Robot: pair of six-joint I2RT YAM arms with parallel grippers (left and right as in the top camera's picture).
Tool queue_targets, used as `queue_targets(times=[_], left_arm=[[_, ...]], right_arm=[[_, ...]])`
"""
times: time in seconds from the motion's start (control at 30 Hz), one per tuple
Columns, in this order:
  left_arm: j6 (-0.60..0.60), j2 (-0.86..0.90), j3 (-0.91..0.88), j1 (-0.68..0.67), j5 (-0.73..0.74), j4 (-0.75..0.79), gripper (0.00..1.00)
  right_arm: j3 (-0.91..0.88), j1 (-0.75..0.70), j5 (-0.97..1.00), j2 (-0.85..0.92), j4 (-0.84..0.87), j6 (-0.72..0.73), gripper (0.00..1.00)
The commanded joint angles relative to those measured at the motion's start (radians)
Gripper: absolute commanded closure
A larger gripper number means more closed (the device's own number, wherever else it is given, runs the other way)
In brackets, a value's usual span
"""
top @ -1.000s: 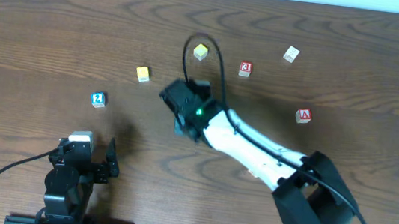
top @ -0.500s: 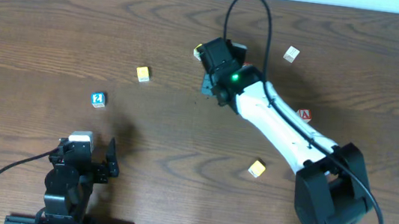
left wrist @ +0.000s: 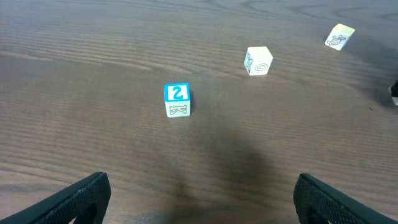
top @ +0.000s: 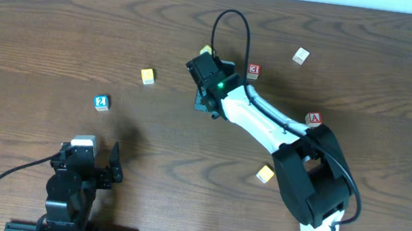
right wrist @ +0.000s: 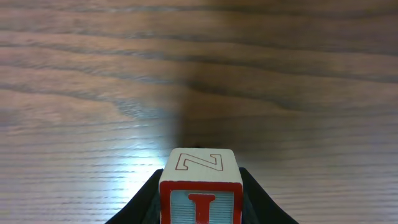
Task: Spell out Ai2
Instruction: 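Carry the 'I' block forward and set it down mid-table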
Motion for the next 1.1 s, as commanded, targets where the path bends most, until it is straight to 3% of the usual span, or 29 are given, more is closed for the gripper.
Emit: queue_targets(times=[0.0, 0.67, 0.93, 1.07], left_arm=[[0.018, -0.006, -0.016, 0.007, -0.013, 0.003, 0.05], [0.018, -0.006, -0.016, 0.007, -0.013, 0.003, 0.05], [0.018, -0.006, -0.016, 0.007, -0.013, 0.003, 0.04], [0.018, -0.006, -0.016, 0.007, -0.013, 0.003, 0.05]], right_arm=[[0.010, 0.003, 0.013, 0.012, 0.021, -0.012, 0.71], [0.010, 0.003, 0.068, 0.034, 0.034, -0.016, 0.66], [0.010, 0.003, 0.068, 0.034, 0.033, -0.016, 0.54], [0.010, 0.001, 0.068, 0.034, 0.032, -0.016, 0.37]])
